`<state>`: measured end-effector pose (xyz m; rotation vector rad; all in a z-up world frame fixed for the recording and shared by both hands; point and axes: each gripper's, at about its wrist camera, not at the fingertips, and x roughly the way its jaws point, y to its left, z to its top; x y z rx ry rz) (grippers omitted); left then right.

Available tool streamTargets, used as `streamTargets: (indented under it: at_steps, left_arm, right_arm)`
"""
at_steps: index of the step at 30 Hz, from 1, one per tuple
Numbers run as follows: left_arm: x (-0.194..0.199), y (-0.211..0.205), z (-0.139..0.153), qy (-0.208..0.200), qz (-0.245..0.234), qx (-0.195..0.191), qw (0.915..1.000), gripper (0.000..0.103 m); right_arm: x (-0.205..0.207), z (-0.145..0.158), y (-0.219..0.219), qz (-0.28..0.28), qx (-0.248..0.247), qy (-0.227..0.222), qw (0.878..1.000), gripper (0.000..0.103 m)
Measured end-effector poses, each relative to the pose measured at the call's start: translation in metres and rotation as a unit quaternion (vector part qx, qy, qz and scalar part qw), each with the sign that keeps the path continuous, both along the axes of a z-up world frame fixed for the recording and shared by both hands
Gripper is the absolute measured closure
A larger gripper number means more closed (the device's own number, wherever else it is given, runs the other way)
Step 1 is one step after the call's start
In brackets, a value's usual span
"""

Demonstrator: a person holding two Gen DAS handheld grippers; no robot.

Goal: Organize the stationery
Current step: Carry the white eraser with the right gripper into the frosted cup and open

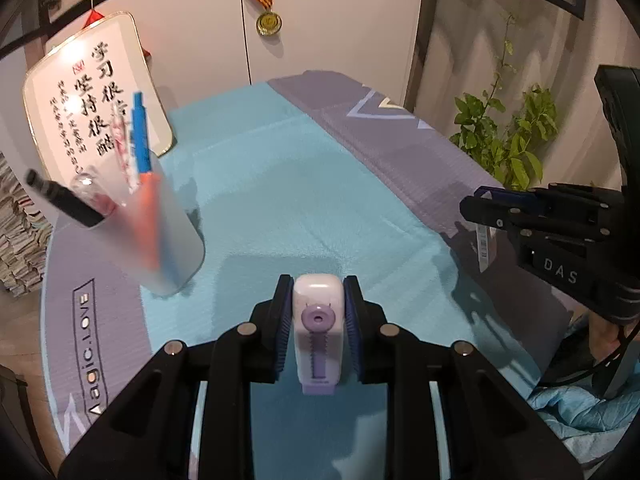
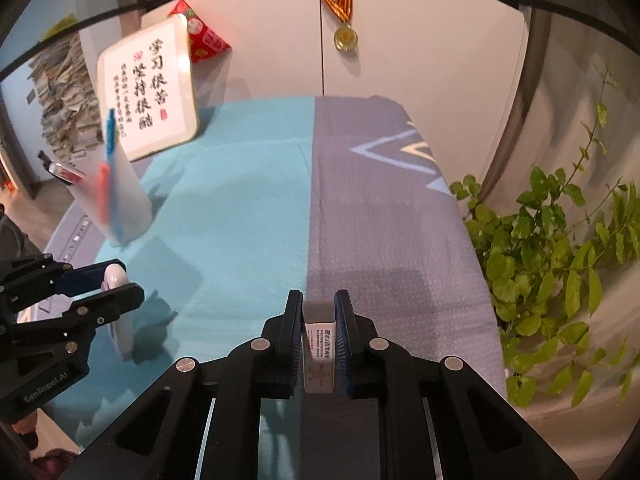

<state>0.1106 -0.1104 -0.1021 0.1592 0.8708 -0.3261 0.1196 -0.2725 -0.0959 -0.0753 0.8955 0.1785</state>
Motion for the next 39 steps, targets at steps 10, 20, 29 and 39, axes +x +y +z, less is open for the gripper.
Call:
streamTargets:
  at_steps: [10, 20, 29, 39]
  left_arm:
    - [-0.021, 0.012, 0.020, -0.035, 0.010, -0.008, 0.9993, 0.080]
    - [-0.037, 0.042, 0.033, -0.056, 0.040, -0.025, 0.9973, 0.080]
    - [-0.053, 0.084, 0.047, -0.079, 0.088, -0.037, 0.9923, 0.080]
    - [-0.054, 0.134, 0.057, -0.099, 0.140, -0.049, 0.9839, 0.080]
  right_arm:
    - [-0.018, 0.028, 0.010, 0.004, 0.011, -0.037, 0.999, 0.086]
    - [-0.023, 0.045, 0.030, 0.018, 0.024, -0.052, 0.998, 0.086]
    - [-0.012, 0.076, 0.068, 0.054, 0.054, -0.084, 0.993, 0.086]
    - [0.034, 0.097, 0.131, 0.095, 0.102, -0.088, 0.986, 0.086]
